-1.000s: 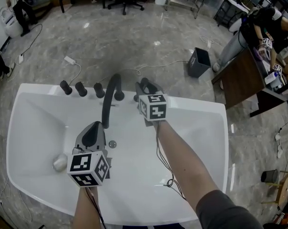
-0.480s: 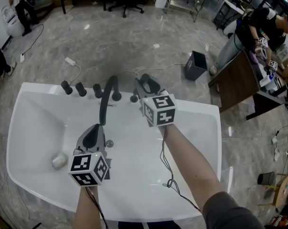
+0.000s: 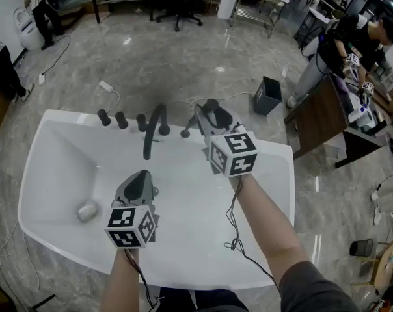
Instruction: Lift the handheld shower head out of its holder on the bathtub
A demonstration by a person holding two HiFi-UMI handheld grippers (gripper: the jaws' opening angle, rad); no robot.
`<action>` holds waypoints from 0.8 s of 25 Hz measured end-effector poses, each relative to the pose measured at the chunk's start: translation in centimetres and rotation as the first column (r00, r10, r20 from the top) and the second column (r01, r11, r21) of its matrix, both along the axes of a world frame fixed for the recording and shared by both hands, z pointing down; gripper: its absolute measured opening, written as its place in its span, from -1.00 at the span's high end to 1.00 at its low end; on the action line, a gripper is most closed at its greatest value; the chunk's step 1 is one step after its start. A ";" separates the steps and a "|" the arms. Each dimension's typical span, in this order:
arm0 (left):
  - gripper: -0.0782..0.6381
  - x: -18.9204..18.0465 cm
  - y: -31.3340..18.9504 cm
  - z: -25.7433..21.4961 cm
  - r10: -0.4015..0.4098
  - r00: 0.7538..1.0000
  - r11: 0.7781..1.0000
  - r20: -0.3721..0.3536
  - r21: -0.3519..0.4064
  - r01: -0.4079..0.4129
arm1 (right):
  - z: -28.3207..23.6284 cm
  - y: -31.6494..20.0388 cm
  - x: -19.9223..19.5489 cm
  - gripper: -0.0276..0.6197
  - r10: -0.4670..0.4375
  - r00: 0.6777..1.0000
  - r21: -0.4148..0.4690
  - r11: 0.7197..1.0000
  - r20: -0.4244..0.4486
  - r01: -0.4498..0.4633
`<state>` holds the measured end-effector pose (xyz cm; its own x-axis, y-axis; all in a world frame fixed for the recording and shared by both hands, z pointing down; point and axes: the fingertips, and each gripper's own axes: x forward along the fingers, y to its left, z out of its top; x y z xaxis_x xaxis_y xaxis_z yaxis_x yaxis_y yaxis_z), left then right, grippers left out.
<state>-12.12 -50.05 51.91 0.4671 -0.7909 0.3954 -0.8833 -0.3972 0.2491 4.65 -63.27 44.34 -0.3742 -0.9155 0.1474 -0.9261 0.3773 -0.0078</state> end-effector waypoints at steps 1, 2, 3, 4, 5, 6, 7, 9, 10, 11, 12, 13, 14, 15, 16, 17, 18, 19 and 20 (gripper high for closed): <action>0.72 0.1 0.7 -0.6 0.005 1.000 1.000 -0.001 0.005 -0.005 | -0.9 1.0 0.0 0.47 -0.001 1.000 0.011 1.000 0.000 0.001; 0.72 0.2 1.3 -1.3 0.010 1.000 1.000 -0.002 0.012 -0.010 | -1.9 2.0 0.0 0.47 -0.002 1.000 0.024 1.000 0.000 0.002; 0.72 0.2 1.8 -2.0 0.014 1.000 1.000 -0.003 0.020 -0.014 | -2.8 3.1 0.0 0.47 -0.004 1.000 0.037 0.999 -0.001 0.004; 0.72 0.4 2.3 -2.8 0.017 1.000 0.999 -0.007 0.030 -0.017 | -3.7 4.2 -0.1 0.47 -0.006 1.000 0.051 0.999 -0.002 0.006; 0.72 0.5 2.8 -3.6 0.021 1.000 0.999 -0.011 0.041 -0.021 | -4.6 5.3 -0.1 0.47 -0.008 1.000 0.063 0.998 -0.003 0.008; 0.72 0.6 3.3 -4.5 0.025 1.000 0.998 -0.016 0.053 -0.025 | -5.5 6.5 -0.2 0.47 -0.012 1.000 0.074 0.997 -0.007 0.013; 0.72 0.7 3.9 -5.3 0.030 0.999 0.998 -0.020 0.063 -0.029 | -6.3 7.7 -0.4 0.47 -0.018 1.000 0.084 0.996 -0.013 0.019; 0.72 1.0 5.2 -6.9 0.040 0.999 0.996 -0.023 0.084 -0.038 | -7.6 10.3 -0.9 0.47 -0.033 0.999 0.102 0.994 -0.030 0.036; 0.72 1.1 5.8 -7.6 0.044 0.999 0.995 -0.023 0.095 -0.041 | -8.2 11.5 -1.1 0.47 -0.042 0.998 0.109 0.993 -0.040 0.046; 0.72 1.3 6.4 -8.2 0.047 0.999 0.994 -0.025 0.104 -0.044 | -8.6 12.8 -1.3 0.47 -0.051 0.998 0.115 0.992 -0.049 0.056; 0.72 1.5 7.0 -8.8 0.049 0.998 0.993 -0.028 0.111 -0.046 | -9.1 14.0 -1.4 0.47 -0.059 0.997 0.119 0.991 -0.055 0.065; 0.72 1.6 7.7 -9.4 0.052 0.998 0.992 -0.030 0.118 -0.048 | -9.5 15.1 -1.5 0.47 -0.066 0.996 0.123 0.990 -0.058 0.073; 0.72 1.8 8.3 -9.9 0.055 0.998 0.991 -0.029 0.125 -0.051 | -9.9 16.3 -1.4 0.47 -0.072 0.996 0.127 0.989 -0.058 0.079; 0.72 2.0 9.0 -10.4 0.057 0.998 0.990 -0.027 0.130 -0.053 | -10.4 17.4 -1.3 0.47 -0.076 0.996 0.132 0.988 -0.055 0.082; 0.72 2.3 9.8 -10.9 0.059 0.998 0.989 -0.024 0.135 -0.055 | -10.8 18.6 -0.9 0.47 -0.075 0.996 0.139 0.987 -0.051 0.082; 0.72 2.5 10.6 -11.2 0.059 0.998 0.989 -0.024 0.138 -0.055 | -11.2 19.7 -0.5 0.47 -0.074 0.996 0.146 0.986 -0.047 0.080; 0.72 2.7 11.4 -11.5 0.057 0.998 0.989 -0.025 0.141 -0.053 | -11.6 20.9 0.0 0.47 -0.073 0.996 0.154 0.985 -0.045 0.079; 0.72 3.0 12.3 -11.7 0.055 0.998 0.989 -0.027 0.142 -0.050 | -11.9 22.2 0.5 0.47 -0.073 0.996 0.161 0.984 -0.045 0.080; 0.72 3.2 13.2 -11.9 0.051 0.998 0.989 -0.029 0.142 -0.047 | -12.2 23.4 1.1 0.47 -0.074 0.996 0.166 0.983 -0.047 0.081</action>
